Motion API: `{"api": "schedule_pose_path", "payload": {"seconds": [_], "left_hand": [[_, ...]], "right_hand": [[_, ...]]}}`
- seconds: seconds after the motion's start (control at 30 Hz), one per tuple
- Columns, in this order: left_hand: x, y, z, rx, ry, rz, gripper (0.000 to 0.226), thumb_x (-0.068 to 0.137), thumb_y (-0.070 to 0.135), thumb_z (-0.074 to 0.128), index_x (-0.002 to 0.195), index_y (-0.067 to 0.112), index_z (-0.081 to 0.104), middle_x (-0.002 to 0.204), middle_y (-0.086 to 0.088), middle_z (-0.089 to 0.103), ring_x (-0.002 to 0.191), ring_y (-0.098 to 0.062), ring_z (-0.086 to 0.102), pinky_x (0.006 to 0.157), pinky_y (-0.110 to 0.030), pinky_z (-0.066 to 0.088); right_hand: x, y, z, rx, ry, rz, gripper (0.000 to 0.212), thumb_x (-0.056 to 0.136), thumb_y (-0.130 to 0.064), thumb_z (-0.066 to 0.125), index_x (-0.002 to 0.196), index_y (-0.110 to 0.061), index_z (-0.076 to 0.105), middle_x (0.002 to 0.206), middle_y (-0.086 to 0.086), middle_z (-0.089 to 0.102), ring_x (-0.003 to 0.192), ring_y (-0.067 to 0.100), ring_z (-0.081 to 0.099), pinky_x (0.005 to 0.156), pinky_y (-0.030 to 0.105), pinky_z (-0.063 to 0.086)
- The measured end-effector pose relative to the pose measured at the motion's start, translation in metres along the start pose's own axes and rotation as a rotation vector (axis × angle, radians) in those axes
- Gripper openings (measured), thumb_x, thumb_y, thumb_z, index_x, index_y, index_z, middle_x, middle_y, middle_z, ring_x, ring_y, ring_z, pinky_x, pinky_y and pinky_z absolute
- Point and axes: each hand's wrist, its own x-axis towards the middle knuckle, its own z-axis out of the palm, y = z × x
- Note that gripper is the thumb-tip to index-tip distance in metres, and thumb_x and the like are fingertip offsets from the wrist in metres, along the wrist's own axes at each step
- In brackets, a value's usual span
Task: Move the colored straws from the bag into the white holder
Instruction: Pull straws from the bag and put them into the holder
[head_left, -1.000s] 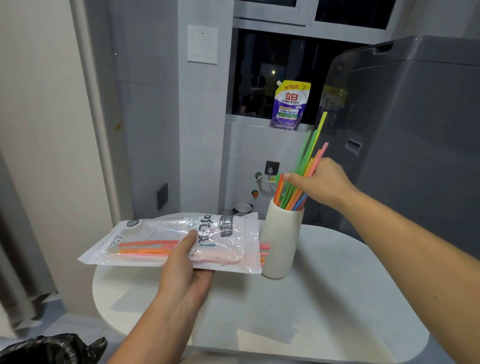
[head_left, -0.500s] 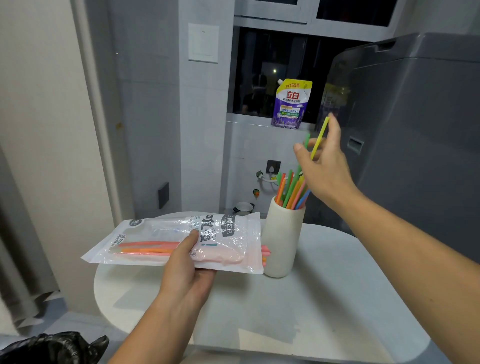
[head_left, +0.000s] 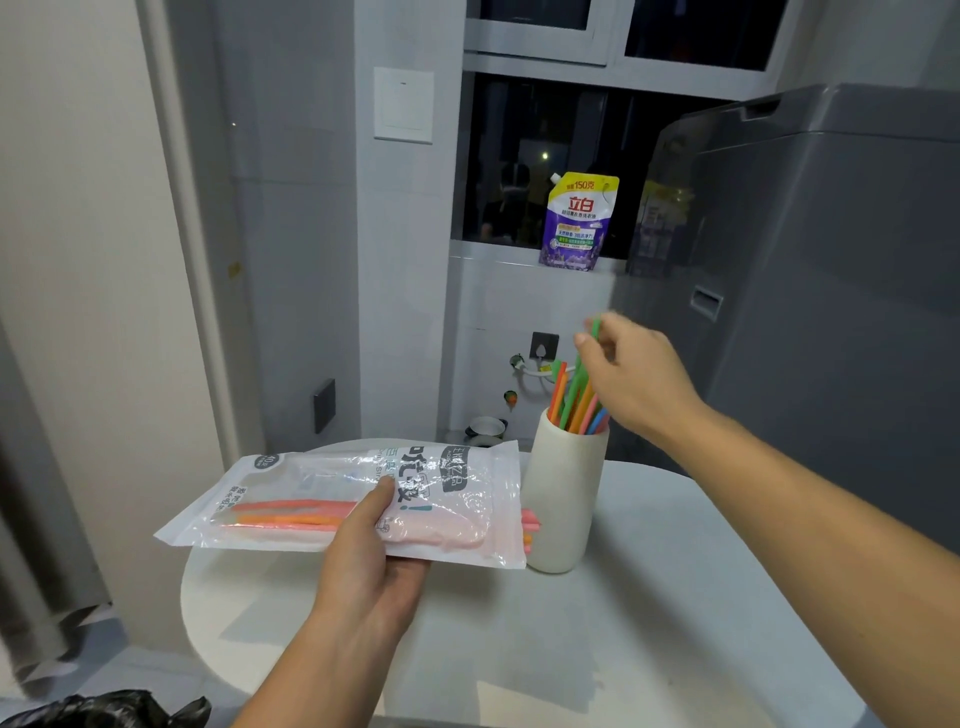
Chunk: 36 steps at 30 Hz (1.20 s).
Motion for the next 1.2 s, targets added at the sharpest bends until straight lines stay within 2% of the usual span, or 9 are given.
{"api": "schedule_pose_path", "payload": {"seconds": [0.13, 0.33, 0.5, 0.6, 0.7, 0.83, 0.93, 1.07, 1.2], "left_hand": [[0.000, -0.001, -0.001, 0.012, -0.015, 0.002, 0.027, 0.100, 0.012, 0.061, 0.124, 0.004, 0.069, 0.115, -0.015, 0.079, 0.095, -0.028, 0.079, 0.077, -0.049, 0.064], [0.000, -0.001, 0.002, 0.003, -0.002, -0.014, 0.025, 0.099, 0.011, 0.061, 0.122, 0.004, 0.070, 0.114, -0.014, 0.080, 0.093, -0.027, 0.080, 0.067, -0.046, 0.066], [-0.002, 0.000, 0.003, 0.006, 0.023, -0.021, 0.023, 0.098, 0.010, 0.063, 0.120, 0.005, 0.071, 0.108, -0.012, 0.081, 0.087, -0.025, 0.081, 0.062, -0.042, 0.066], [-0.003, 0.001, 0.004, 0.004, 0.043, -0.010, 0.019, 0.097, 0.010, 0.064, 0.115, 0.006, 0.072, 0.102, -0.010, 0.082, 0.082, -0.024, 0.081, 0.057, -0.042, 0.065], [-0.003, 0.002, 0.004, 0.049, 0.014, 0.027, 0.018, 0.099, 0.012, 0.063, 0.114, 0.006, 0.072, 0.099, -0.009, 0.082, 0.083, -0.023, 0.081, 0.058, -0.038, 0.064], [-0.003, 0.005, 0.006, 0.160, -0.024, 0.118, 0.019, 0.098, 0.014, 0.064, 0.112, 0.004, 0.074, 0.106, -0.012, 0.082, 0.091, -0.023, 0.080, 0.065, -0.037, 0.066], [-0.005, 0.003, 0.009, 0.283, -0.030, 0.210, 0.029, 0.094, 0.013, 0.069, 0.119, -0.001, 0.072, 0.114, -0.019, 0.078, 0.105, -0.034, 0.076, 0.088, -0.046, 0.063], [-0.009, -0.004, 0.010, 0.399, -0.008, 0.329, 0.027, 0.089, 0.008, 0.076, 0.114, 0.000, 0.075, 0.110, -0.017, 0.080, 0.104, -0.035, 0.077, 0.097, -0.049, 0.058], [-0.012, -0.007, 0.010, 0.468, -0.030, 0.355, 0.025, 0.088, 0.008, 0.078, 0.112, 0.006, 0.077, 0.111, -0.012, 0.081, 0.104, -0.030, 0.077, 0.098, -0.048, 0.057]], "right_hand": [[0.007, -0.011, -0.009, 0.183, 0.035, -0.030, 0.071, 0.099, -0.025, 0.059, 0.155, -0.037, 0.017, 0.144, -0.003, 0.053, 0.114, 0.019, 0.062, 0.088, 0.045, 0.058], [0.003, -0.009, 0.002, -0.227, -0.111, -0.061, 0.038, 0.106, -0.032, 0.036, 0.122, -0.015, 0.066, 0.123, 0.010, 0.069, 0.108, 0.027, 0.065, 0.095, 0.046, 0.053], [-0.004, -0.008, 0.000, -0.380, -0.271, -0.006, 0.054, 0.104, -0.052, 0.028, 0.133, -0.018, 0.058, 0.135, 0.010, 0.058, 0.128, 0.034, 0.051, 0.104, 0.053, 0.039], [-0.016, -0.021, -0.011, -0.151, 0.012, -0.032, 0.049, 0.103, -0.047, 0.037, 0.142, -0.022, 0.048, 0.142, 0.005, 0.055, 0.134, 0.029, 0.045, 0.105, 0.051, 0.043], [-0.058, -0.039, -0.010, 0.175, 0.293, -0.086, 0.025, 0.098, -0.036, 0.042, 0.100, -0.023, 0.063, 0.091, -0.012, 0.062, 0.095, 0.019, 0.058, 0.076, 0.032, 0.044], [-0.121, -0.045, 0.032, 0.829, 0.147, 0.588, 0.024, 0.098, -0.045, 0.045, 0.100, -0.026, 0.060, 0.088, -0.004, 0.068, 0.081, 0.020, 0.063, 0.073, 0.033, 0.048], [-0.144, -0.043, 0.058, 1.360, -0.071, 1.103, 0.049, 0.102, -0.049, 0.044, 0.114, -0.003, 0.058, 0.079, 0.016, 0.064, 0.061, 0.026, 0.050, 0.061, 0.036, 0.045], [-0.158, -0.042, 0.076, 1.560, -0.077, 1.202, 0.056, 0.105, -0.047, 0.038, 0.119, 0.002, 0.062, 0.104, 0.025, 0.072, 0.096, 0.036, 0.067, 0.093, 0.049, 0.050], [-0.164, -0.044, 0.080, 1.553, -0.076, 1.248, 0.050, 0.106, -0.038, 0.040, 0.119, 0.004, 0.064, 0.115, 0.027, 0.070, 0.110, 0.038, 0.065, 0.095, 0.050, 0.051]]}}
